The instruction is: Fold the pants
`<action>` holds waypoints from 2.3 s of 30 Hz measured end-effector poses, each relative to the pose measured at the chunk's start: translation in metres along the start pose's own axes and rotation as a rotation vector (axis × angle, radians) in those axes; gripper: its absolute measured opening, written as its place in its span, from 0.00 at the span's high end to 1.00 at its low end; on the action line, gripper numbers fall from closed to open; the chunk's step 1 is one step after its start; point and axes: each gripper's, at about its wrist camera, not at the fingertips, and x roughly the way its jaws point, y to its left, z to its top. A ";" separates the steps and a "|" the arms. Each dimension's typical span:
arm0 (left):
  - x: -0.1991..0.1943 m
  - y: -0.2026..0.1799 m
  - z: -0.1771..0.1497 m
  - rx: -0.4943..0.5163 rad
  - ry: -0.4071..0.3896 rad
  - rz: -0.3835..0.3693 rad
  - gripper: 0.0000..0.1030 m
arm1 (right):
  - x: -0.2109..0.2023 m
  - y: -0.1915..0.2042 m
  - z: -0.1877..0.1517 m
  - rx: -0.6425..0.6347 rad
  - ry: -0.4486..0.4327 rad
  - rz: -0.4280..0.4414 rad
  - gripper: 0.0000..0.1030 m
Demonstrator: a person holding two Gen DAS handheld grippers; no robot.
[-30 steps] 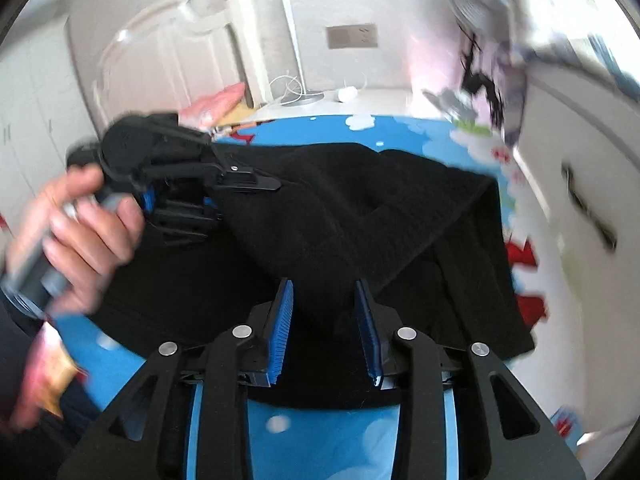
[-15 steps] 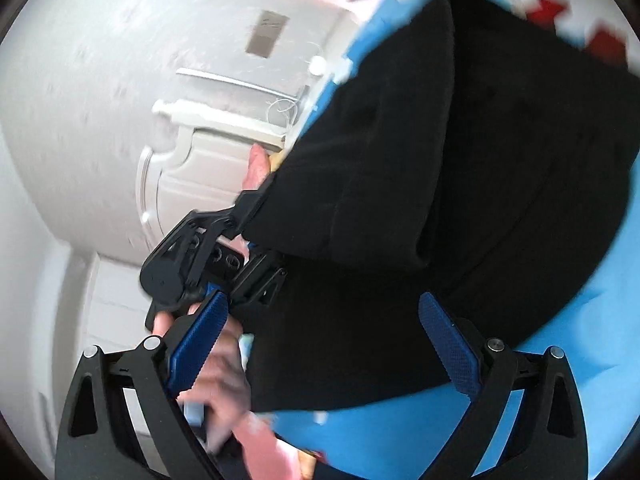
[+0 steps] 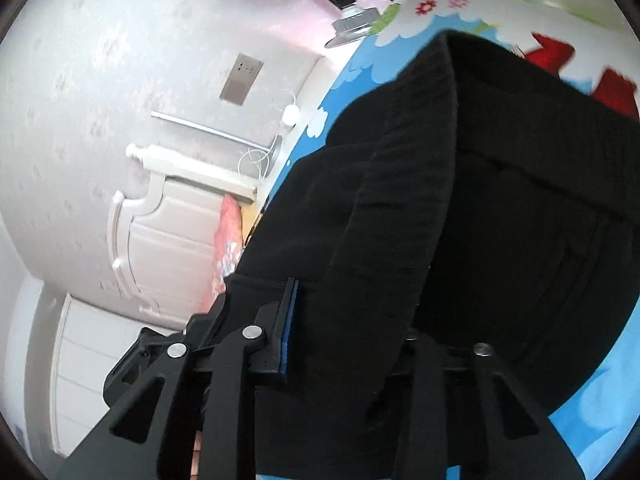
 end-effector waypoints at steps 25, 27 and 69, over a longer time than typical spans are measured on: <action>-0.187 0.083 0.216 -0.160 -0.561 0.309 0.52 | -0.064 0.017 0.005 -0.180 0.086 0.055 0.79; -0.183 0.090 0.231 -0.170 -0.526 0.325 0.61 | -0.065 0.017 0.006 -0.183 0.096 0.047 0.79; -0.250 0.093 -0.103 0.105 -0.624 0.590 0.93 | -0.073 -0.067 0.065 -0.186 0.154 -0.271 0.83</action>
